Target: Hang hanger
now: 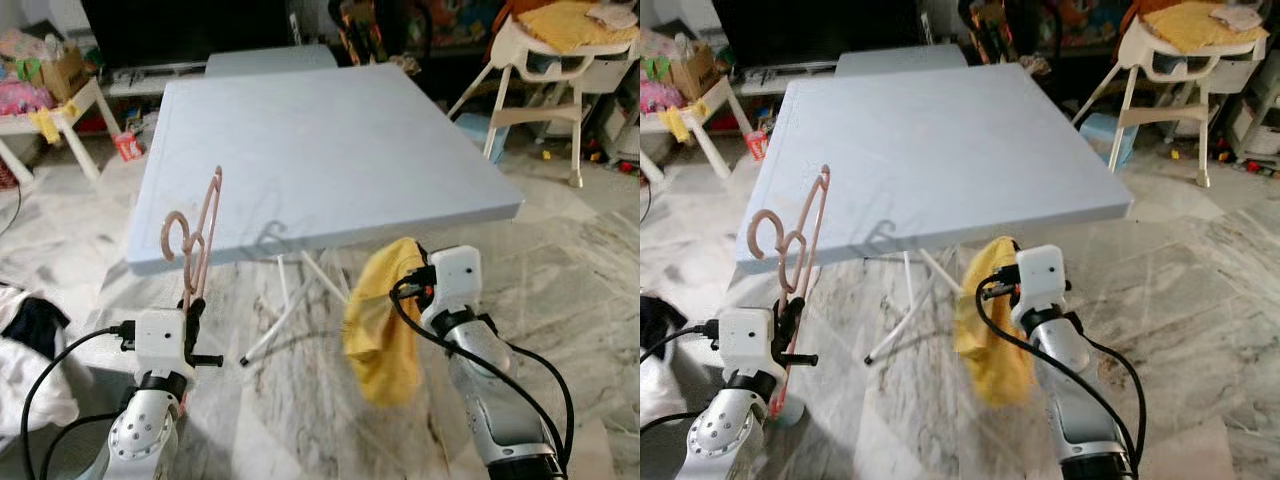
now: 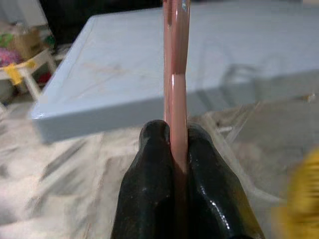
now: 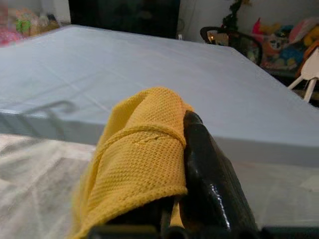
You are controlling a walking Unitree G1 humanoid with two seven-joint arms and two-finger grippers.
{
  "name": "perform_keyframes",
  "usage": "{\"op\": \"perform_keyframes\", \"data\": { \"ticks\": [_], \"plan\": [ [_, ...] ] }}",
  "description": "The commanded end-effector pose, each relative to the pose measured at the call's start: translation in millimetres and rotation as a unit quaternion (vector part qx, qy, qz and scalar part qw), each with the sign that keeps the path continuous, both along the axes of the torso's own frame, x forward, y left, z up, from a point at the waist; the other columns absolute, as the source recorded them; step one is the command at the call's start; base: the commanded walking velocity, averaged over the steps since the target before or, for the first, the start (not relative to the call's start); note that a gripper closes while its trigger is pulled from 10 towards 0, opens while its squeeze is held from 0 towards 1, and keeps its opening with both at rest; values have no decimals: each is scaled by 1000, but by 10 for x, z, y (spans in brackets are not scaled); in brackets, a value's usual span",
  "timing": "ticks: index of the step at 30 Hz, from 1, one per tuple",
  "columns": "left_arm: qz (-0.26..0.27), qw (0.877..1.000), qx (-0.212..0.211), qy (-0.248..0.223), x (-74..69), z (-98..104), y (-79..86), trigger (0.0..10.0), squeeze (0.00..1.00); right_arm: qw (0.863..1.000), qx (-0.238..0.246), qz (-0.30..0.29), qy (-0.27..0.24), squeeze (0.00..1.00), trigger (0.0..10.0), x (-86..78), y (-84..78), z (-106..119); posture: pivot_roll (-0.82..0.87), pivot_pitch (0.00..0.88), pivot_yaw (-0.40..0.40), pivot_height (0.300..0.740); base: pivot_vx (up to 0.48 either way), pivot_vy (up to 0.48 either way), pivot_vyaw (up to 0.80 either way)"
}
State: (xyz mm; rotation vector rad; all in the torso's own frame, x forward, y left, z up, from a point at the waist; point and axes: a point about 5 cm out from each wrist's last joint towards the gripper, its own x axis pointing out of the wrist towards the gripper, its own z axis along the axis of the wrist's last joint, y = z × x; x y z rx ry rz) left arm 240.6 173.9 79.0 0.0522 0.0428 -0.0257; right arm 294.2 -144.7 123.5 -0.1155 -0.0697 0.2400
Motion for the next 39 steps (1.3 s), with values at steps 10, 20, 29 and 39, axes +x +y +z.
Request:
{"op": "perform_keyframes", "data": {
  "ticks": [10,20,29,39],
  "plan": [
    [13,1000,3,-5,-12,50,77,10000,0,999,1,32,-24,0,10000,-3,142,114,-91,0,27,740,396,0,0],
    [12,1000,3,-2,-27,48,78,10000,0,999,-5,39,-22,0,10000,-9,162,96,-82,0,25,740,401,0,147],
    [17,1000,4,-1,-33,55,85,10000,0,999,-2,46,-24,0,10000,10,187,115,-74,0,17,740,396,0,585],
    [20,1000,6,2,-53,49,98,10000,0,998,-6,56,-17,0,10000,4,208,85,-69,0,16,740,388,0,88]
  ]
}}
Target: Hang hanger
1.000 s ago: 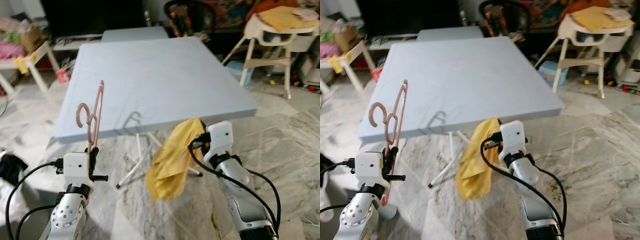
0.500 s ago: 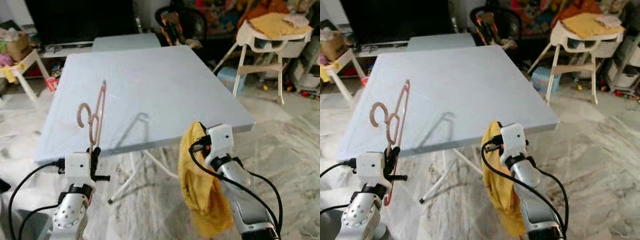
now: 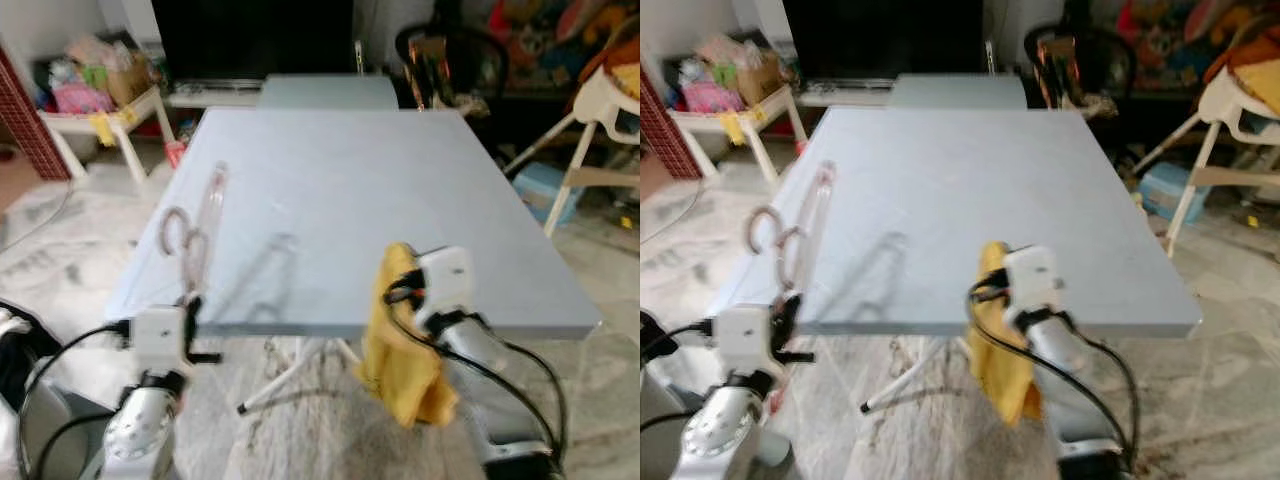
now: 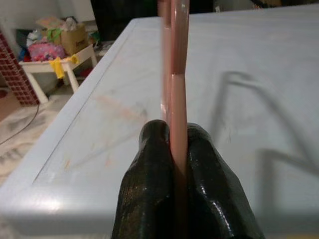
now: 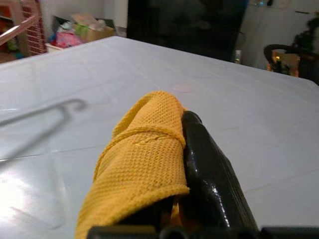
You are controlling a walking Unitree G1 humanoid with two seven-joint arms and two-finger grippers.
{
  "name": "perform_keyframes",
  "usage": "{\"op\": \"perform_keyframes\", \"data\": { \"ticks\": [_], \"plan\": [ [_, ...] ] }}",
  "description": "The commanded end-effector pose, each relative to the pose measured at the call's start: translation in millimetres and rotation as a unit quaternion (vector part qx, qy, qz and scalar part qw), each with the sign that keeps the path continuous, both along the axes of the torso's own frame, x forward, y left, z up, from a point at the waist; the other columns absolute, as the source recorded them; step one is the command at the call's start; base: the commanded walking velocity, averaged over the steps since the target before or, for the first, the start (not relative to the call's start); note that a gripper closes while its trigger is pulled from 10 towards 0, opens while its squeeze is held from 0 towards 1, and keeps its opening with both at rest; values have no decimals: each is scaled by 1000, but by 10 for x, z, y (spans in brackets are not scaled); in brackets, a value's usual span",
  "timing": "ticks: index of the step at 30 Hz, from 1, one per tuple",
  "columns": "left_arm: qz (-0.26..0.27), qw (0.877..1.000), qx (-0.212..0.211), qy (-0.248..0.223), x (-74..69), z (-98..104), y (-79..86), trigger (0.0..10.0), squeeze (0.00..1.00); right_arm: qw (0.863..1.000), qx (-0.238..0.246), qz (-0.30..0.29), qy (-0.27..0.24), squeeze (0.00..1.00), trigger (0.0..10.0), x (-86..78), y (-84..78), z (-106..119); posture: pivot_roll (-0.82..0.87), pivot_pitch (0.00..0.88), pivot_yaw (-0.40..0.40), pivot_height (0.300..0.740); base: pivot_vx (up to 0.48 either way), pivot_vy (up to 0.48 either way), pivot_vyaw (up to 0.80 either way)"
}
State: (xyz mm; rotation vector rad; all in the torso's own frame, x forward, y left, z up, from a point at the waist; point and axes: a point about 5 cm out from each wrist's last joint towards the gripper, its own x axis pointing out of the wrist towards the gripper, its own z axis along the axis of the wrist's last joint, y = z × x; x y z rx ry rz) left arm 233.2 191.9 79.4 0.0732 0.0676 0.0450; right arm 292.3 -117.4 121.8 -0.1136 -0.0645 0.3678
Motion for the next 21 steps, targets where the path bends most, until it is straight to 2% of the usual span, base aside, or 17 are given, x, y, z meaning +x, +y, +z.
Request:
{"op": "perform_keyframes", "data": {
  "ticks": [1,13,17,21],
  "plan": [
    [-15,1000,-5,-8,16,44,-81,10000,0,1000,-3,-5,-21,0,10000,16,-57,91,-69,0,16,740,364,0,0],
    [-20,1000,-4,0,-14,15,-99,10000,0,1000,-8,1,-16,0,10000,-6,-38,57,-65,0,13,740,367,0,0],
    [-16,1000,-10,-6,-30,25,-115,10000,0,1000,-9,3,-15,0,10000,-1,-48,58,-58,0,5,740,0,0,0],
    [-9,1000,-3,7,-76,-12,-95,10000,0,1000,-7,10,-10,0,10000,-3,-40,44,-48,0,-4,740,0,0,0]
  ]
}}
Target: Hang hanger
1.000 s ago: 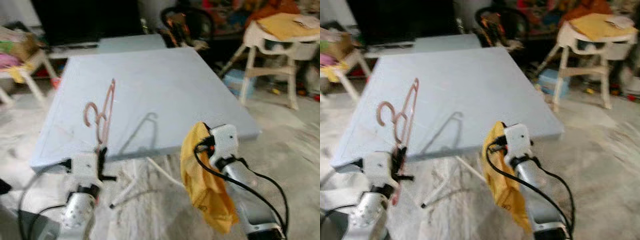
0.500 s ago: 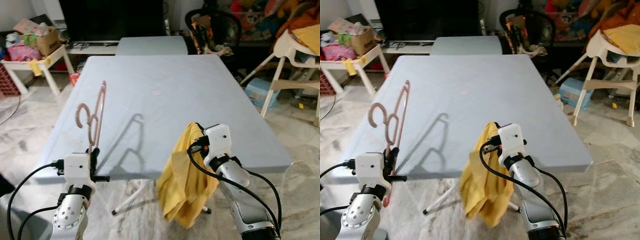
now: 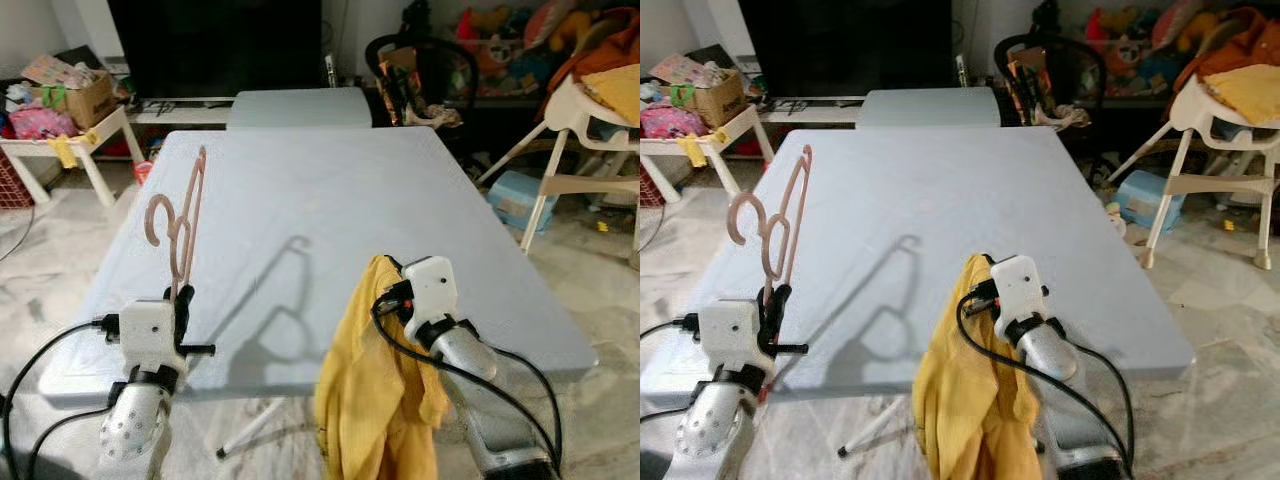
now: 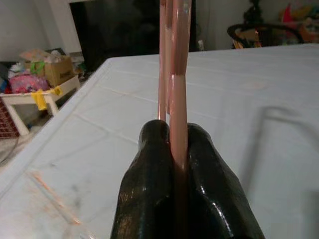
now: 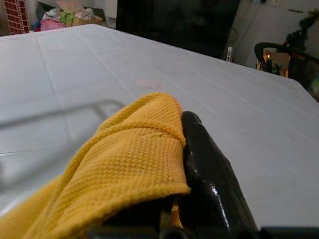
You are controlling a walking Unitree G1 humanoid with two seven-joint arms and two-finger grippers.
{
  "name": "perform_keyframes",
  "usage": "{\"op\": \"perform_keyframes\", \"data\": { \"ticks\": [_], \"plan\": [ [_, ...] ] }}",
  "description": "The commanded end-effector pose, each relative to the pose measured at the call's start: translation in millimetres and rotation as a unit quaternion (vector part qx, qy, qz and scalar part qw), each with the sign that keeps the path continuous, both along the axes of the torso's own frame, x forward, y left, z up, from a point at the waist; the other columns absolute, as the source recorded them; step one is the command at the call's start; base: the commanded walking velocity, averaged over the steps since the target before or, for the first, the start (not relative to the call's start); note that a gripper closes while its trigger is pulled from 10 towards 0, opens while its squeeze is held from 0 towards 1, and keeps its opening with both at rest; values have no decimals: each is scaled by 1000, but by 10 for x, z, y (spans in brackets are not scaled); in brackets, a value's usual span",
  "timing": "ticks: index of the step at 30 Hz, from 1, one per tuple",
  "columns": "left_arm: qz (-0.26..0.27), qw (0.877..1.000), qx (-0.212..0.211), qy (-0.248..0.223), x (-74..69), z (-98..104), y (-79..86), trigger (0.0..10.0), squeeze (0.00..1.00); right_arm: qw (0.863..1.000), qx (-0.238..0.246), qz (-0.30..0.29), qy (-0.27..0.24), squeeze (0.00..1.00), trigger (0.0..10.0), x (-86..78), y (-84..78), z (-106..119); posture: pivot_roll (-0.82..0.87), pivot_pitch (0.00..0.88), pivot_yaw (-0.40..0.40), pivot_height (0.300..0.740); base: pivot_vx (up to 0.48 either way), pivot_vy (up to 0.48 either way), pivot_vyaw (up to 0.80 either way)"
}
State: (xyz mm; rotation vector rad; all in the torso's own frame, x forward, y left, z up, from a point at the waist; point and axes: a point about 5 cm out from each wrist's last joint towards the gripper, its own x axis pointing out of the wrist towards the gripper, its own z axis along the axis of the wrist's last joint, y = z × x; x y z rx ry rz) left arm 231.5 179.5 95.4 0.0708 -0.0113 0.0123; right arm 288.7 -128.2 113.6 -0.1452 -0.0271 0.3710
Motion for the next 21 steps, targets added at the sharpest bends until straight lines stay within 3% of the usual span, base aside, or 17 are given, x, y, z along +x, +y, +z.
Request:
{"op": "perform_keyframes", "data": {
  "ticks": [1,14,21],
  "plan": [
    [10,998,3,56,-100,-206,48,10000,0,1000,13,14,-23,0,10000,34,79,123,-43,0,-8,740,0,0,0],
    [5,993,5,114,-423,-407,69,10000,0,997,22,74,16,0,10000,64,196,77,18,0,-60,740,0,0,0],
    [3,994,5,113,-532,-364,43,10000,0,975,19,222,20,0,10000,472,703,431,67,17,-86,740,0,0,0]
  ]
}}
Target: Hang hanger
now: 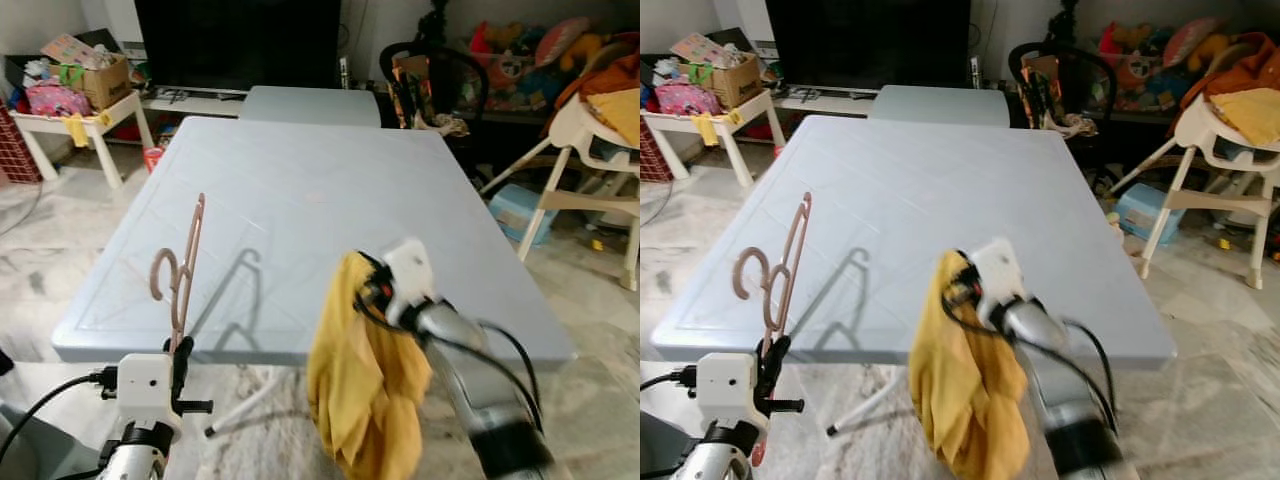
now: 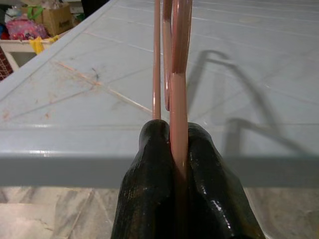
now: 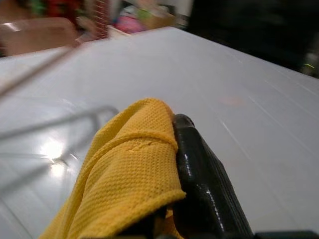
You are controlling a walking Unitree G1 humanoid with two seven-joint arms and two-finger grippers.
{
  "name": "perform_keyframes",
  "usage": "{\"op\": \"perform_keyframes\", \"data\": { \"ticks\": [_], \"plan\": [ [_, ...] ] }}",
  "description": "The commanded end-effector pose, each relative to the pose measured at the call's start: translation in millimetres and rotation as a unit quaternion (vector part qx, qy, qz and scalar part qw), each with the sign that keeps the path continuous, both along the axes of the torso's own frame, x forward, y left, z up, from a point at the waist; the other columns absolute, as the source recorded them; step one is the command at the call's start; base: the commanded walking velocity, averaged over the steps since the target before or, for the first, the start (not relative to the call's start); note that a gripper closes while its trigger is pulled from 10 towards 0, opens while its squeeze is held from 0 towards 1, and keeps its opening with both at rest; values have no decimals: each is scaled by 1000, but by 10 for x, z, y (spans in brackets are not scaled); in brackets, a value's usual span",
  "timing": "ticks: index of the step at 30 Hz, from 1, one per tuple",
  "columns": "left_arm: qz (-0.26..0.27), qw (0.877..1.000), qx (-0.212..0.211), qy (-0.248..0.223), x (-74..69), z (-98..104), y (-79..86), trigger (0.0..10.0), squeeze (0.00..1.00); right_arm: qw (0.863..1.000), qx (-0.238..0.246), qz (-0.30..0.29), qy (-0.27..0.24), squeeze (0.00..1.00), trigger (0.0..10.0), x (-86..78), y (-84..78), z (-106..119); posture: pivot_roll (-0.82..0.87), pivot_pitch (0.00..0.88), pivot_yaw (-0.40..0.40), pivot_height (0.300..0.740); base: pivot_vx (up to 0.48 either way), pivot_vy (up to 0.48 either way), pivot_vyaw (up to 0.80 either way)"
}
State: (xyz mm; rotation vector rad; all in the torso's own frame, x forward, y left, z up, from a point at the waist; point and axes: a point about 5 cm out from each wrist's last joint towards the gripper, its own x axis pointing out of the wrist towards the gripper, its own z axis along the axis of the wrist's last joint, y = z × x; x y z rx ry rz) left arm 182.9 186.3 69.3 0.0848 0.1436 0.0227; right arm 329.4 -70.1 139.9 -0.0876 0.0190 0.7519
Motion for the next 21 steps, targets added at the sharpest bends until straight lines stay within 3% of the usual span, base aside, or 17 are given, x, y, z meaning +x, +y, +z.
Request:
{"op": "perform_keyframes", "data": {
  "ticks": [1,5,6,9,11,15,19,21],
  "plan": [
    [-4,999,-1,33,-45,-89,-22,10000,0,998,6,62,-31,0,10000,152,233,295,71,17,-86,740,0,0,0],
    [-3,1000,0,30,-49,-75,-23,10000,0,995,-2,93,-42,0,10000,287,393,492,82,16,-98,740,0,0,0],
    [0,1000,2,26,-54,-61,-16,10000,0,992,-23,109,-60,0,10000,381,512,650,92,14,-104,740,0,0,0],
    [4,1000,2,19,-62,-36,-15,10000,0,990,-42,116,-75,0,10000,451,573,760,111,15,-115,740,0,0,0],
    [18,1000,14,-7,-69,63,10,10000,0,991,-36,112,-58,0,10000,548,638,921,128,18,-122,740,0,0,0],
    [21,1000,19,-9,-104,88,15,10000,0,993,-44,95,-48,0,10000,628,645,1042,154,22,-131,740,0,0,0],
    [29,999,23,-5,-156,78,45,10000,0,997,-48,-7,-67,0,10000,770,520,1284,174,27,-134,740,0,0,0],
    [31,999,24,-5,-175,85,44,10000,0,985,-43,-116,-117,0,10000,870,326,1551,188,27,-135,740,0,0,0]
  ]
}}
